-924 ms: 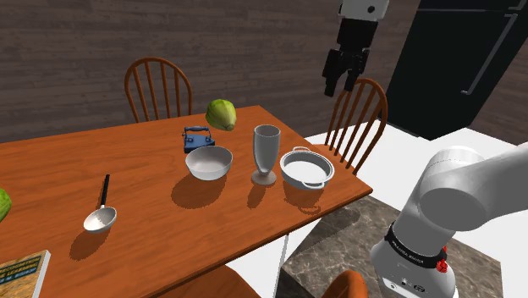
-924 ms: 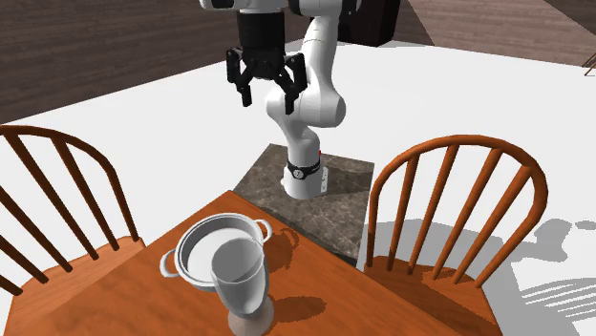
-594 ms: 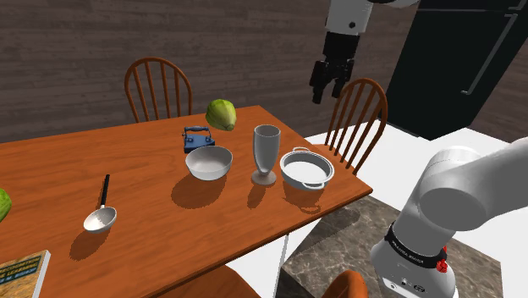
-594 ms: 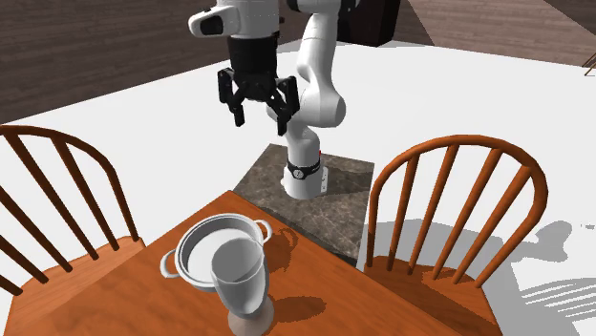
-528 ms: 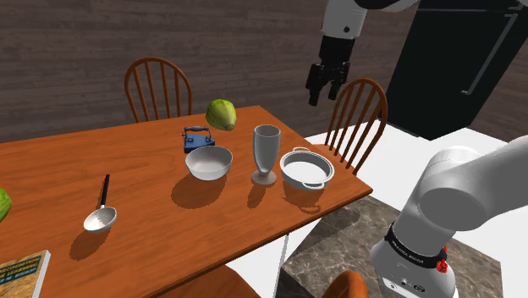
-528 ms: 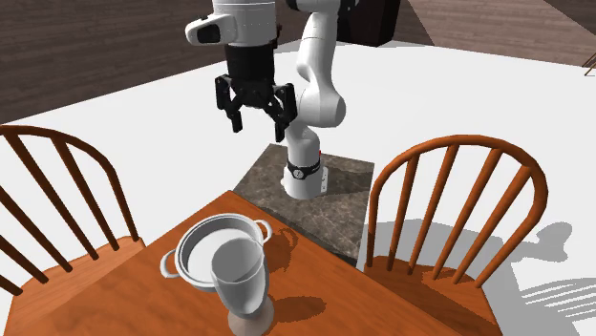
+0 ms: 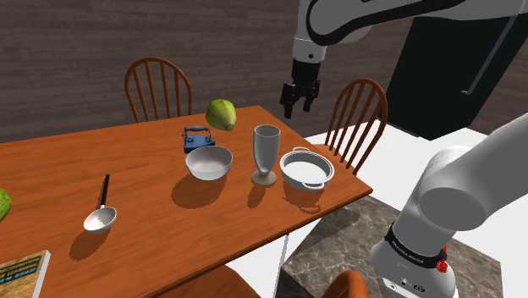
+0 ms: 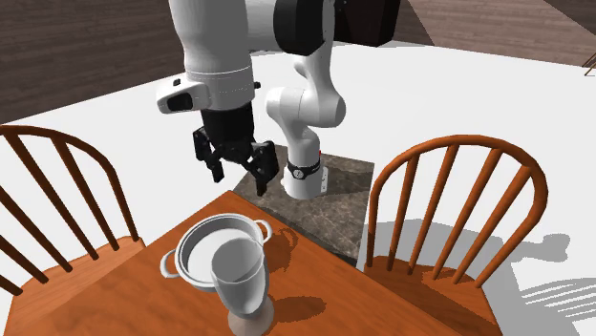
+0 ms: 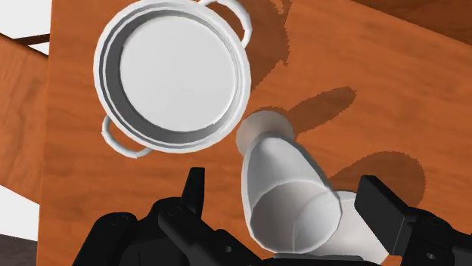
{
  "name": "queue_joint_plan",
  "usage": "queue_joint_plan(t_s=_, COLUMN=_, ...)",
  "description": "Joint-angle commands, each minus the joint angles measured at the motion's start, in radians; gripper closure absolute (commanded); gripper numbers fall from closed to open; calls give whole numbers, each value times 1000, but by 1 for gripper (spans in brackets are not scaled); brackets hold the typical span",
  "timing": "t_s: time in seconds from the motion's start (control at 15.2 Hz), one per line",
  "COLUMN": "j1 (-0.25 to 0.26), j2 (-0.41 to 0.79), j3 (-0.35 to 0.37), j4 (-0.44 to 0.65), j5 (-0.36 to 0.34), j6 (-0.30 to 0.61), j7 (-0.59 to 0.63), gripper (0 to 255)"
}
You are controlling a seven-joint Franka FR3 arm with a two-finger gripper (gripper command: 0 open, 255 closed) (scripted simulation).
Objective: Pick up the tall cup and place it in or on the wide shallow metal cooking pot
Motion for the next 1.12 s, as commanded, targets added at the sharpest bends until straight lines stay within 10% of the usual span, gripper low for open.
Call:
queue_joint_plan(t_s=0.0, j1=-2, j2=68, j3=-3, j4=11, j5=-4, j6=58, j7=-8, gripper=0)
queue_joint_plan(t_s=1.06, j1=-6, j2=346, j3=-7, j4=37, j5=-11, j6=308, j7=-25, gripper=0)
